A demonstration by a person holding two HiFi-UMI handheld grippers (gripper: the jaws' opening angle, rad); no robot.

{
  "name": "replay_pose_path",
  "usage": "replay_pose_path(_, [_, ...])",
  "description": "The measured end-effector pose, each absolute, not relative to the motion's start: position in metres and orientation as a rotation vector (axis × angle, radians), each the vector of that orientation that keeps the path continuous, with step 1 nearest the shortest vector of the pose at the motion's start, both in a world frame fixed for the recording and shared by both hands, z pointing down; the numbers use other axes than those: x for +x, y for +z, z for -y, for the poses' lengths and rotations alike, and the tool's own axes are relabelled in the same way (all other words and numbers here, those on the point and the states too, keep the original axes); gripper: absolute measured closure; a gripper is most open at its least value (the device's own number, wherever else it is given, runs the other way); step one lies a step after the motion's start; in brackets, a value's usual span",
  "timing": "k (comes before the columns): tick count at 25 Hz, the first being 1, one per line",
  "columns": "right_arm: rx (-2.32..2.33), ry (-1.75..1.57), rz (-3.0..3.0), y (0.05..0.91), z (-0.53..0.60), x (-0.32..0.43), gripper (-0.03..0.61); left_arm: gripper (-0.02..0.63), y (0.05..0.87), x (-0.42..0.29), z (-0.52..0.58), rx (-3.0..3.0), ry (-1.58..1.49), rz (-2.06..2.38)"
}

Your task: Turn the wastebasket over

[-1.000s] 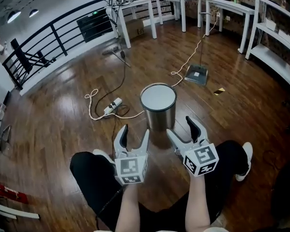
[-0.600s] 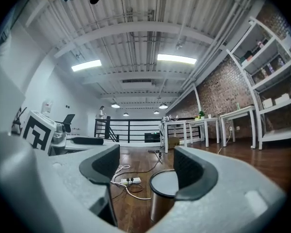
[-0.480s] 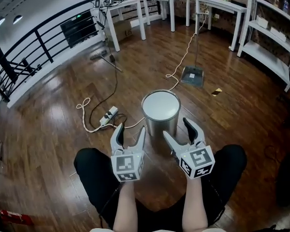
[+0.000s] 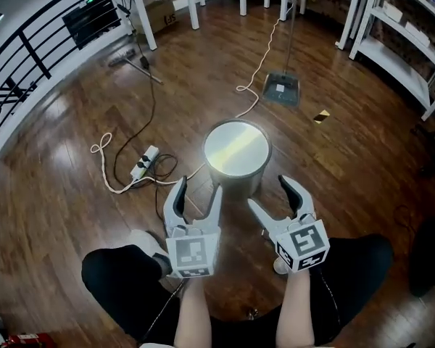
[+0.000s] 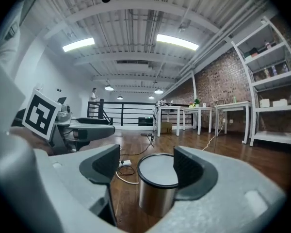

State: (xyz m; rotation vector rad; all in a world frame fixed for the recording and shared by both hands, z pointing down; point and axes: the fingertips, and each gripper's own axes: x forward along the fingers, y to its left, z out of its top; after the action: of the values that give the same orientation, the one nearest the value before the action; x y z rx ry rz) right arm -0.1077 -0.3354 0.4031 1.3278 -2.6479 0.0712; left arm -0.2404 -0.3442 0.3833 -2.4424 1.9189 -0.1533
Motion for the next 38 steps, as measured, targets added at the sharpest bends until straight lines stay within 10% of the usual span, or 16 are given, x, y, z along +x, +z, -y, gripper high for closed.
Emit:
replay_pose_path(22, [0.739,-0.113,2.082,0.598,0.456,-0.252,0.417,0.307,0.493,-0.339,0.417,-2.522,-0.23,-2.171])
replay_pose_path(38, [0.917,0.105,2.478,0.523,0.441,-0.227,0.528,0.316,0.483,-0.353,0.421,-2.588,-0.063,-2.202])
